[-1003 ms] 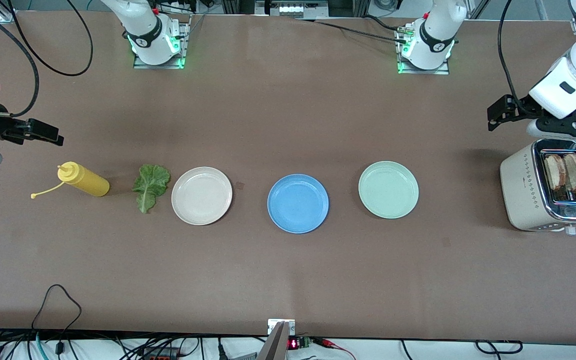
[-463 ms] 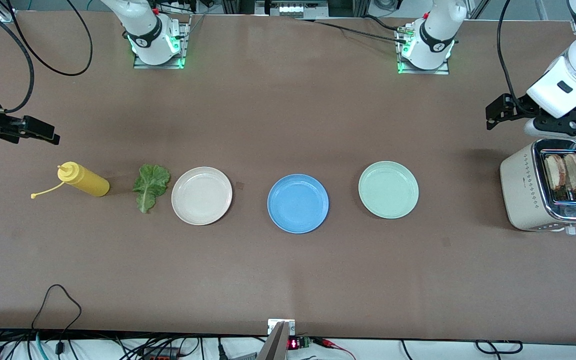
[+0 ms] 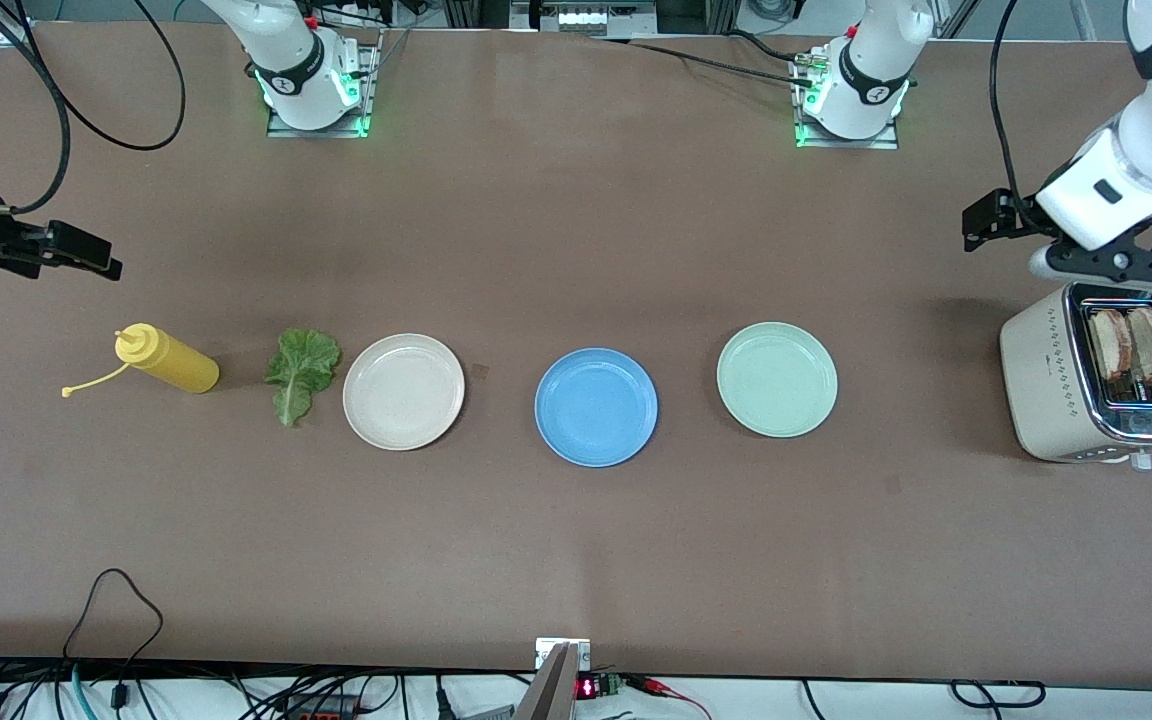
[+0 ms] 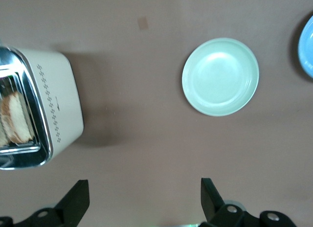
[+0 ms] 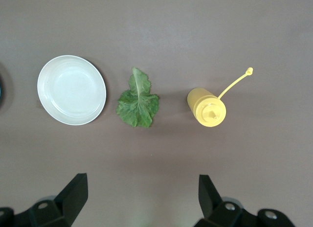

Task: Make sandwich in blue plate with both arms
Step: 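Move the left gripper down to the bread slice in the toaster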

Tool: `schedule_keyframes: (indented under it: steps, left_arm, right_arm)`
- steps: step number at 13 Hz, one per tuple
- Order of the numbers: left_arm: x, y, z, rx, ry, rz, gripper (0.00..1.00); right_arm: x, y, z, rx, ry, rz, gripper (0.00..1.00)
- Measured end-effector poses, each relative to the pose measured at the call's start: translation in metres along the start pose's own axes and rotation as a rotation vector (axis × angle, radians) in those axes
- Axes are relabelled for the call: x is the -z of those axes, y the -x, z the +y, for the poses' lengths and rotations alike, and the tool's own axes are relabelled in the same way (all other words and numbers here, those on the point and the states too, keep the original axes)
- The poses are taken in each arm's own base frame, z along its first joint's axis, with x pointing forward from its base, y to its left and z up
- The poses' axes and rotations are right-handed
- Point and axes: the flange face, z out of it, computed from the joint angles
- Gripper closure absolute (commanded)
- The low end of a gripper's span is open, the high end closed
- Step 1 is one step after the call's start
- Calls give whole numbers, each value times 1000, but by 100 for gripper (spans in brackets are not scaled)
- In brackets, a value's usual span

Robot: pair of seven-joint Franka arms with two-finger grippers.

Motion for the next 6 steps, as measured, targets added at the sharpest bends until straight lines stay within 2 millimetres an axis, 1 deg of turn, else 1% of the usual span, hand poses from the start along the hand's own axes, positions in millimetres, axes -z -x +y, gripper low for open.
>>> schedule_keyframes:
  steps: [2, 3, 4, 5, 6]
  left_arm:
    - [-22, -14, -18, 29, 6, -65, 0]
    - [-31, -20, -32, 46, -16, -84, 0]
    - [-39, -25, -48, 53, -86, -105, 0]
    - [-45, -28, -59, 51, -162, -123, 0]
    - [-50, -31, -66, 49, -205, -133, 3]
  right_arm:
    - [7, 7, -2, 2, -1, -3, 0]
    - [11, 10, -3, 3, -1, -1, 0]
    - [14, 13, -4, 4, -1, 2, 0]
    - [15, 14, -4, 4, -2, 2, 0]
    - [15, 16, -5, 5, -4, 0, 0]
